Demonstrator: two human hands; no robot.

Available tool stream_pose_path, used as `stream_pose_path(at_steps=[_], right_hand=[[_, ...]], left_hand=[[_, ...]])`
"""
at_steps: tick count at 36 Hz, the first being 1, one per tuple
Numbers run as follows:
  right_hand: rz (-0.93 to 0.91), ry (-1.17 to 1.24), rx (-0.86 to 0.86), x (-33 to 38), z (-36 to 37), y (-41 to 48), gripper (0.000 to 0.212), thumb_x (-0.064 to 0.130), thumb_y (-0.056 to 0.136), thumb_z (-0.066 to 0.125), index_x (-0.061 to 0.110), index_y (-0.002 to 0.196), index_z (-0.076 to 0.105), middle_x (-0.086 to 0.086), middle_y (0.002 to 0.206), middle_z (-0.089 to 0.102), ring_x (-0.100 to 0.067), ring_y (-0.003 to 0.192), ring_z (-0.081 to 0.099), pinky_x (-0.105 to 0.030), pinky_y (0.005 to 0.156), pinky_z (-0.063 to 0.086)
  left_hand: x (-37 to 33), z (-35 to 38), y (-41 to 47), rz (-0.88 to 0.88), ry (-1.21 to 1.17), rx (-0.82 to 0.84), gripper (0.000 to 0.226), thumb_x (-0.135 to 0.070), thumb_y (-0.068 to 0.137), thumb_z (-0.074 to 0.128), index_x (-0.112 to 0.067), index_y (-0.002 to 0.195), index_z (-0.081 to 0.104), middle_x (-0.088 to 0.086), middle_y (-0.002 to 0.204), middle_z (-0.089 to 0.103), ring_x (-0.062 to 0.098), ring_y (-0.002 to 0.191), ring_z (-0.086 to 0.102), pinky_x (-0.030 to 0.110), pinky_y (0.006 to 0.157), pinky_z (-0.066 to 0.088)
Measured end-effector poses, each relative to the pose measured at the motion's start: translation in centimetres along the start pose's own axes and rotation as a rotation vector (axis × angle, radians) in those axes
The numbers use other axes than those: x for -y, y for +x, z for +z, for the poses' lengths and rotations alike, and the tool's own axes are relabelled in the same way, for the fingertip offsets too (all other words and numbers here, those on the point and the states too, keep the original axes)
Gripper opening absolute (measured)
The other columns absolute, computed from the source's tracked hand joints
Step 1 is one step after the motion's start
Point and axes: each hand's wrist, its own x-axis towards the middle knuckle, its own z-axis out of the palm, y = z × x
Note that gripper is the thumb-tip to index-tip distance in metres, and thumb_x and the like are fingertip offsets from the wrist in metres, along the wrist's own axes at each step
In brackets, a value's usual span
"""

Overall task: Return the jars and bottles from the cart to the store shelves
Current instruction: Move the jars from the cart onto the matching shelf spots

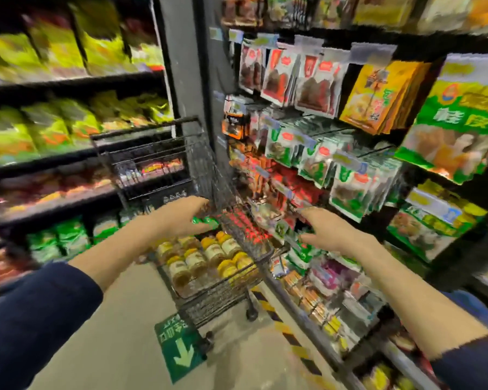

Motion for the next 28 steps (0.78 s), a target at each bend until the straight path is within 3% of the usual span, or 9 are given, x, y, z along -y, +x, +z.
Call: stream_pose_path(at_steps=[9,15,19,24,28], right_hand=[[-0.218,-0.04,0.087,3.8,1.8,11.1,0.072,0.036,0.089,0.059,0.008,0.145,0.025,-0.014,0.142,0.042,-0.028,0.132,0.039,-0.037,0.107,0.034],[-0.343,-0.089,0.197,3.6,4.2,19.4,0.073,0.033,0.087,0.059,0.011,0.146,0.023,-0.012,0.147,0.036,-0.028,0.133,0.037,-0.041,0.106,0.037],[-0.404,-0.119,0.298,3.3,5.3,24.2,0.06,0.027,0.088,0.057,0.007,0.14,0.033,-0.014,0.141,0.043,-0.03,0.13,0.04,-0.038,0.103,0.039],[-0.46,-0.158,0.389,2.6,8.1,28.7,0.063,0.03,0.085,0.061,0.006,0.138,0.035,-0.015,0.137,0.046,-0.029,0.127,0.044,-0.041,0.1,0.042],[-0.481,-0.195,0.454,2.3,10.7,31.6,0.07,0.029,0.088,0.057,0.008,0.145,0.023,-0.015,0.142,0.04,-0.027,0.13,0.04,-0.033,0.098,0.039]], left_hand=[[7.1,4.4,1.2,-0.245,-0.087,0.031,0.066,-0.038,0.091,0.054,-0.007,0.144,0.029,0.011,0.149,0.035,0.024,0.136,0.035,0.03,0.107,0.031],[8.8,7.9,5.7,-0.384,-0.239,0.07,0.07,-0.039,0.092,0.053,-0.007,0.146,0.024,0.011,0.151,0.031,0.023,0.137,0.032,0.028,0.108,0.028],[9.4,10.5,9.0,-0.473,-0.341,0.097,0.068,-0.035,0.091,0.055,-0.008,0.146,0.026,0.011,0.149,0.036,0.023,0.136,0.035,0.029,0.107,0.03],[9.9,14.3,12.2,-0.493,-0.45,0.127,0.049,-0.033,0.089,0.058,-0.012,0.131,0.046,0.008,0.13,0.053,0.025,0.121,0.05,0.033,0.1,0.042],[9.8,17.8,14.8,-0.502,-0.517,0.216,0.042,-0.03,0.092,0.055,-0.01,0.128,0.047,0.011,0.122,0.056,0.026,0.114,0.054,0.029,0.089,0.043]])
